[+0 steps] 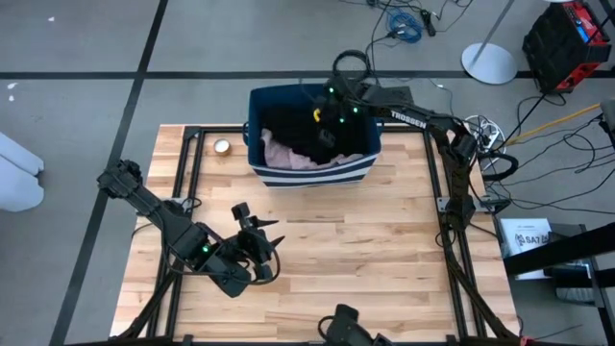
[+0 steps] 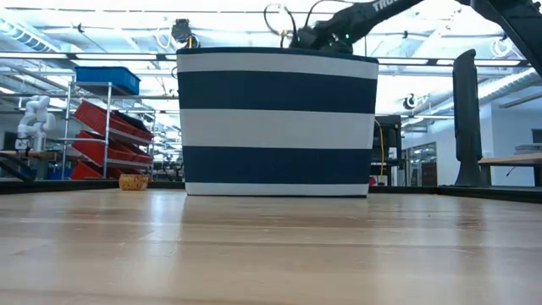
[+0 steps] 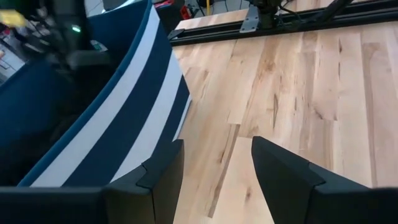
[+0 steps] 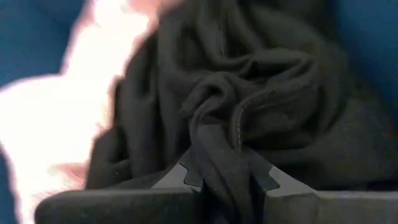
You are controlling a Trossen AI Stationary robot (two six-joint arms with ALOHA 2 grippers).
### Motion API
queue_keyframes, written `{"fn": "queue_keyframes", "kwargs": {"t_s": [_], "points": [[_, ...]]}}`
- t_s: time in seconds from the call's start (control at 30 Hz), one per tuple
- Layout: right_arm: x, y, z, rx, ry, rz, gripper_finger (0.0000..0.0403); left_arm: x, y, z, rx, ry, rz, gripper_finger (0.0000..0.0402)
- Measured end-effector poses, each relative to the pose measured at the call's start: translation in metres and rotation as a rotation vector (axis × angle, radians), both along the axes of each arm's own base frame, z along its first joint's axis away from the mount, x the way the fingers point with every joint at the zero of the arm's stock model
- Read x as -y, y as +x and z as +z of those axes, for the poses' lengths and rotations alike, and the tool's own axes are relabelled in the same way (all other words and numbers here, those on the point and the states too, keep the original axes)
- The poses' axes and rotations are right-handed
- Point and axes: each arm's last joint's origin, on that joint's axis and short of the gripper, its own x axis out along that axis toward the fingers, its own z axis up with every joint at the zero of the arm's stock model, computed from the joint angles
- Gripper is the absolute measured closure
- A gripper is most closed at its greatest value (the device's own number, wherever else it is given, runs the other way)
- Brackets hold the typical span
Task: Sort clothes
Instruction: Put the black sweatshirt into the blue laundry bin
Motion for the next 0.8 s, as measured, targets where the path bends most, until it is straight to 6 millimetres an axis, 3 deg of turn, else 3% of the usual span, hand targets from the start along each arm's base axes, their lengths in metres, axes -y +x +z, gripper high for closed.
{"fn": "queue_keyframes", "kwargs": {"t_s": [0.23, 0.4, 0.57, 0.8], "points": [[-0.006, -0.015, -0.035, -0.24, -0.006, -0.037, 0.0367, -0.001, 0.001, 0.0, 0.013, -0.019, 0.014, 0.0202], [-0.007, -0.017, -0.037, -0.267, -0.009, -0.043, 0.0354, -0.004, 0.005, 0.002, 0.043, -0.04, 0.032, 0.0202], [-0.005, -0.016, -0.027, -0.258, -0.034, -0.031, 0.033, -0.007, 0.009, 0.003, 0.061, -0.052, 0.047, 0.0202], [-0.007, -0.014, 0.007, -0.248, -0.066, -0.014, 0.0262, -0.011, 0.012, 0.004, 0.067, -0.056, 0.061, 0.0202]]}}
